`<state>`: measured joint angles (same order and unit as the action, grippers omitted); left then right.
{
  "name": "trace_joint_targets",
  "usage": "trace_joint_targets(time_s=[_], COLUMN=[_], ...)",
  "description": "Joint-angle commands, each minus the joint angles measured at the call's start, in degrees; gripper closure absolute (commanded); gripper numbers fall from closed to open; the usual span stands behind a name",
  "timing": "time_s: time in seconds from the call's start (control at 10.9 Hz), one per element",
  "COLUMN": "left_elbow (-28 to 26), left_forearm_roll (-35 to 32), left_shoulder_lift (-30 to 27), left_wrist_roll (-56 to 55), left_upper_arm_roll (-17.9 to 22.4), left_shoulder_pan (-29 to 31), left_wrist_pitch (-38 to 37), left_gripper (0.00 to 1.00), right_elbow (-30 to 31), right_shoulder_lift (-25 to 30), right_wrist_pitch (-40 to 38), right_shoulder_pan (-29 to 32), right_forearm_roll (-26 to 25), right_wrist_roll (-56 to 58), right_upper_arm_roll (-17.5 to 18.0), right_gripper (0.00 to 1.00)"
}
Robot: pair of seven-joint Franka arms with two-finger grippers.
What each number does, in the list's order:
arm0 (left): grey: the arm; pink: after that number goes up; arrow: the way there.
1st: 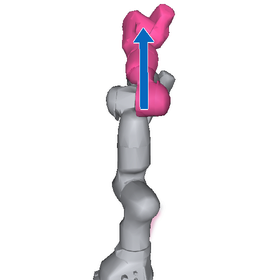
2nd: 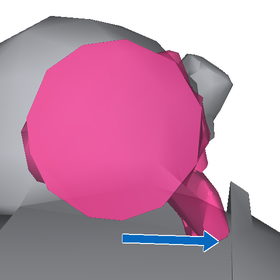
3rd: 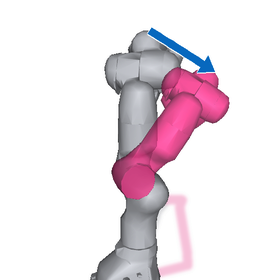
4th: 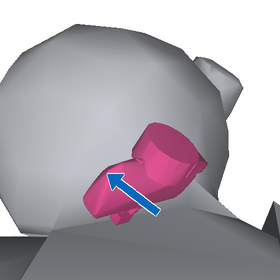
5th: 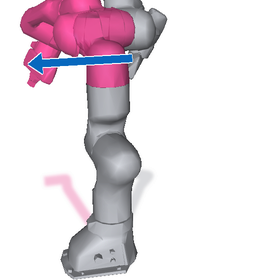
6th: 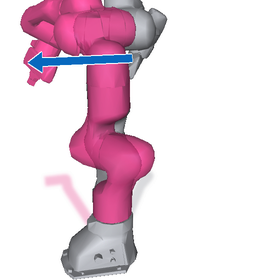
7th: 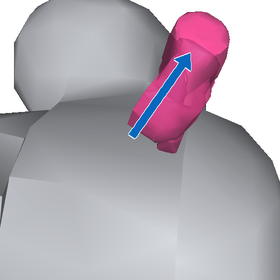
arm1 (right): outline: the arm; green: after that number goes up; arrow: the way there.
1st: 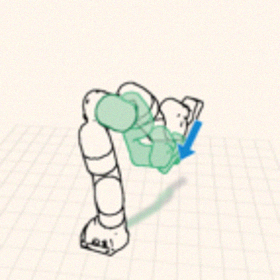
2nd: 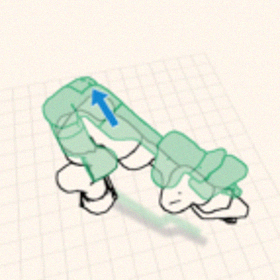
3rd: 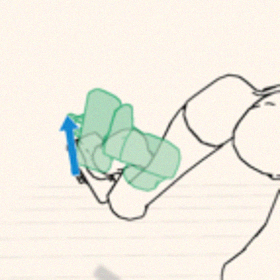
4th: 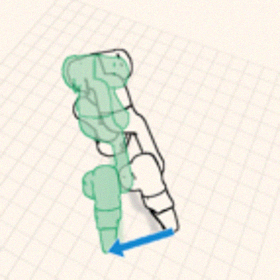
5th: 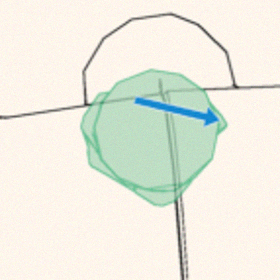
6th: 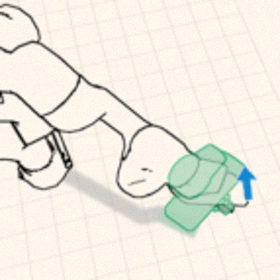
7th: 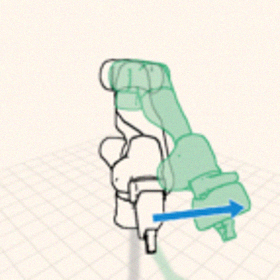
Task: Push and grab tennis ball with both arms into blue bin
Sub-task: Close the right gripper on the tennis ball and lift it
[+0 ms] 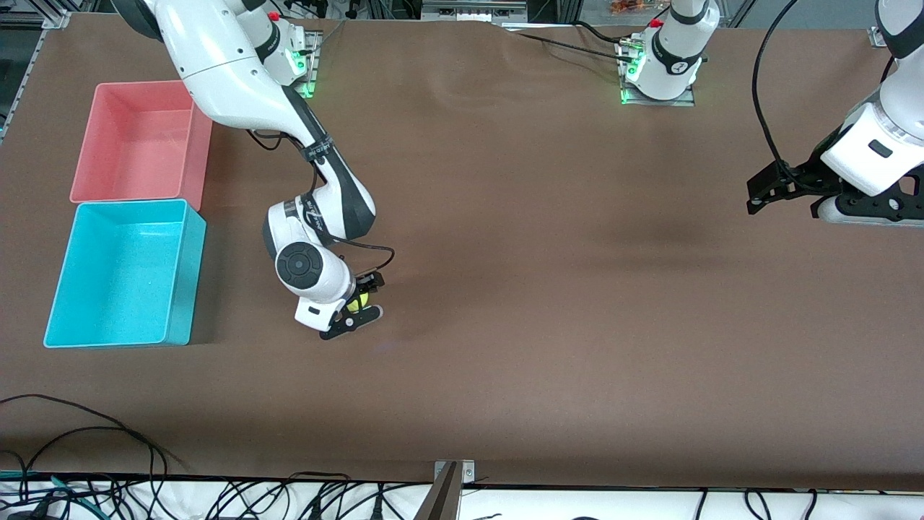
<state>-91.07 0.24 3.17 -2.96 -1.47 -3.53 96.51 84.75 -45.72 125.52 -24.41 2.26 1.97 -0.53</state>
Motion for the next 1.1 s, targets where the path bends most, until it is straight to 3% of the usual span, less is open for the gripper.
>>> trace_joint_targets(time_s=[0.0,0.18,0.28,0.46,0.74,1.01], left_elbow=[1.2,1.1,1.1,1.2,1.2,1.2], left_forearm_roll=[1.3,1.3,1.3,1.3,1.4,1.4], left_shoulder_lift=[0.1,0.2,0.2,0.3,0.3,0.3], left_wrist_roll=[2.0,2.0,2.0,1.6,1.8,1.6], left_upper_arm_roll=[0.1,0.0,-0.2,-0.3,-0.3,-0.4], left_shoulder_pan=[0.5,0.4,0.4,0.4,0.4,0.3], left_wrist_pitch=[-1.5,-1.5,-1.5,-1.5,-1.5,-1.5], left_gripper=[0.0,0.0,0.0,0.0,0.0,0.0], right_elbow=[0.7,0.6,0.3,-0.6,-10.1,-13.0], right_shoulder_lift=[0.0,0.1,0.2,1.3,2.0,5.7], right_wrist_pitch=[-0.3,-0.3,-0.3,-2.8,-18.5,-27.8], right_shoulder_pan=[0.4,0.4,0.4,0.3,0.4,0.6], right_forearm_roll=[0.6,0.7,0.6,0.3,0.3,0.3], right_wrist_roll=[-0.1,0.0,0.1,0.1,0.8,3.9], right_upper_arm_roll=[-0.1,-0.2,-0.2,-0.4,-3.2,-8.2], right_gripper=[0.07,0.72,0.81,0.81,0.81,0.8])
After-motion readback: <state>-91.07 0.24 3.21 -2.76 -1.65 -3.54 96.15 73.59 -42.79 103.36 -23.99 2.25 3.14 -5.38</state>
